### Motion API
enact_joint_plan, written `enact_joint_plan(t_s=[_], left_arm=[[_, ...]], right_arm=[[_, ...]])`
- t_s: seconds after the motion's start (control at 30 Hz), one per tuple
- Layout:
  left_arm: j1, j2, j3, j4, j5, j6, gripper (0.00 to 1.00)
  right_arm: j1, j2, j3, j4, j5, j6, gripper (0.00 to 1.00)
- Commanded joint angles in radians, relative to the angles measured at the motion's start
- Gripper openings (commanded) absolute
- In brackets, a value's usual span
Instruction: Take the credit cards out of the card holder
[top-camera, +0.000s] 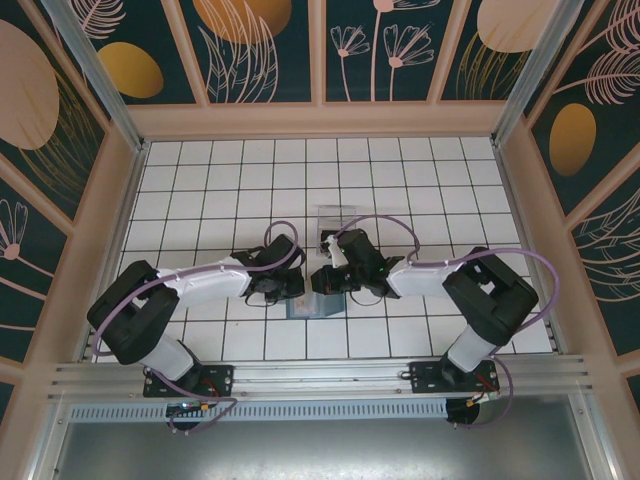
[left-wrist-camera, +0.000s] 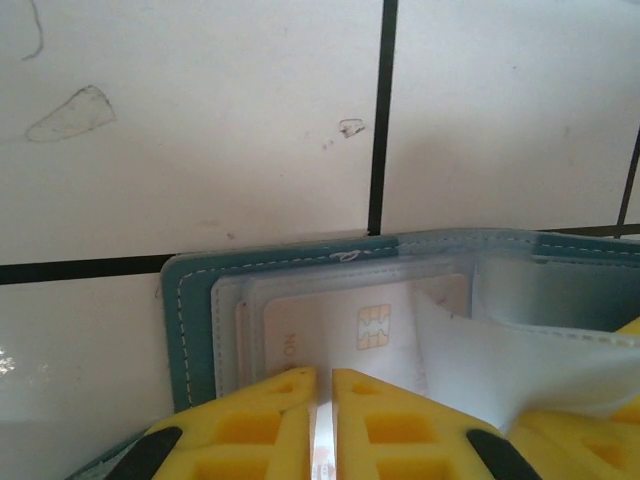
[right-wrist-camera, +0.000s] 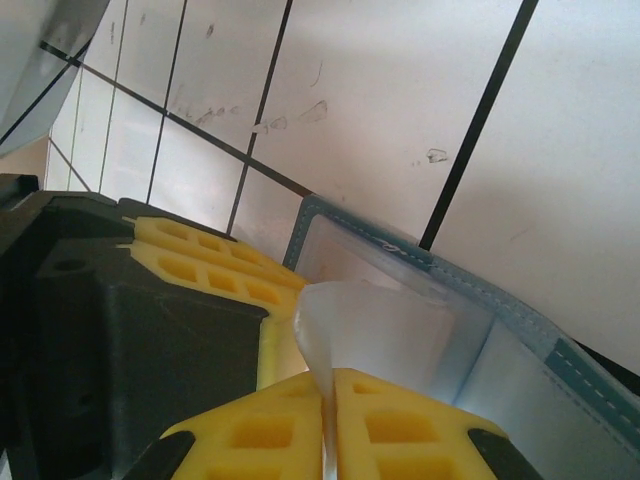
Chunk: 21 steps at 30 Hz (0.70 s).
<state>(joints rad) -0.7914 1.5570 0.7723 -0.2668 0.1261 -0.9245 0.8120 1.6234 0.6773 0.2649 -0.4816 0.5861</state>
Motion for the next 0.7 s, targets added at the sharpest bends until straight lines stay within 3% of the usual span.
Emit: enact_joint_plan(t_s=[0.0,0.1,0.27,0.67], left_arm=[[-0.004,0.021,0.029,-0.048,-0.005,0.021,0.14],[-0.008,0.024,0.047,-0.047,0.011,0.032,0.14],[-0.025,0.051,0.083,-0.063,0.028,0.047,0.15],[-0.074,0.147,0.195,-0.062,0.054,0.059,0.16]], right_arm=[[-0.008,-0.042,-0.016,0.039,-0.028,0.009,0.12],[-0.010,-0.061,-0.016,0.022,-0.013,0.007,0.16],[-0.019,-0.130,-0.015,-0.042,0.052,-0.004,0.30],[-0.119,-0.396,-0.057,-0.229,0.252,-0.040,0.37]])
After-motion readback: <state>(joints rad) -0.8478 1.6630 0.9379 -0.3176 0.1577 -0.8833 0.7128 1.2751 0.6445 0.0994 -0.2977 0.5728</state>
